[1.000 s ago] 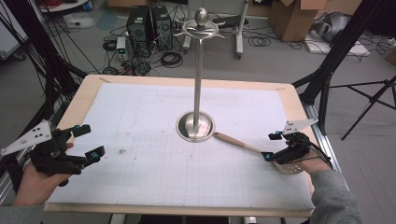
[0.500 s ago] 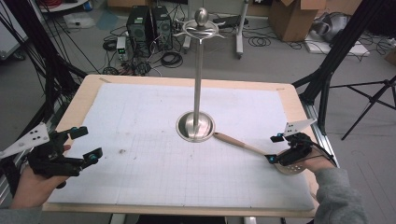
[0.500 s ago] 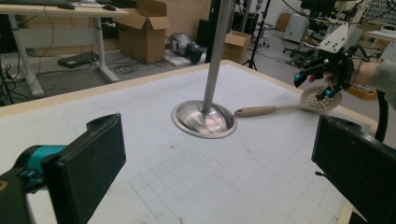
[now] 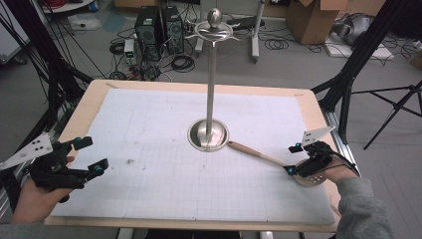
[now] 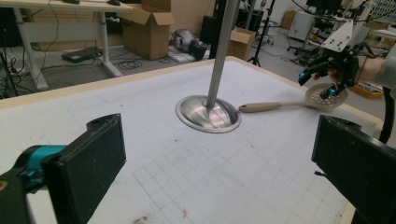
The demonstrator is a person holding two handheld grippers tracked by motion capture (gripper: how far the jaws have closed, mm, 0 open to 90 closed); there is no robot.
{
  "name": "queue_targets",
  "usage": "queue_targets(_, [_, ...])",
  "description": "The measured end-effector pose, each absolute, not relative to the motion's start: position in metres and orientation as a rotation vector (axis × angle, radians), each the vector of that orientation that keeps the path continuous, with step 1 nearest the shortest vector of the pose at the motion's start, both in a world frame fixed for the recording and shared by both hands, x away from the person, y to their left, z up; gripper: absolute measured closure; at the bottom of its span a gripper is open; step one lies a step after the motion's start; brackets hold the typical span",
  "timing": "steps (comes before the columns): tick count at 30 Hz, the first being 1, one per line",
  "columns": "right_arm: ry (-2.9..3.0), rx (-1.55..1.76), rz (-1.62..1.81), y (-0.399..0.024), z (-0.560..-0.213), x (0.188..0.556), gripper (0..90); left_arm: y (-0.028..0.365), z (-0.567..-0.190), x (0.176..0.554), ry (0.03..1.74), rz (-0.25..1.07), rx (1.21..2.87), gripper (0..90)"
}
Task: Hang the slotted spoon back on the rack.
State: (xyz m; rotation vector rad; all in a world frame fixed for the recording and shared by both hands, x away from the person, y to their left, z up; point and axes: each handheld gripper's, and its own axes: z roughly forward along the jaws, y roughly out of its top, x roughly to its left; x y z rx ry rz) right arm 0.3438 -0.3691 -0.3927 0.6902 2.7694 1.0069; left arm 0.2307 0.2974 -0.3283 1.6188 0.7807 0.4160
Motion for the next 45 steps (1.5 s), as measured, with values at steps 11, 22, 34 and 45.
queue_targets(11, [2.811,0.67,0.952,-0.365,-0.398,0.349,20.9,0.301,-0.327,0.228,0.78,0.43,1.618,3.2])
queue_targets(22, [2.834,0.665,0.893,-0.361,-0.4,0.352,27.8,0.299,-0.328,0.228,0.778,0.424,1.624,3.2])
queue_targets(34, [2.848,0.682,0.869,-0.351,-0.391,0.354,29.0,0.301,-0.329,0.229,0.782,0.422,1.623,3.2])
queue_targets(45, [2.888,0.672,0.801,-0.346,-0.4,0.361,32.9,0.302,-0.33,0.228,0.786,0.421,1.622,3.2])
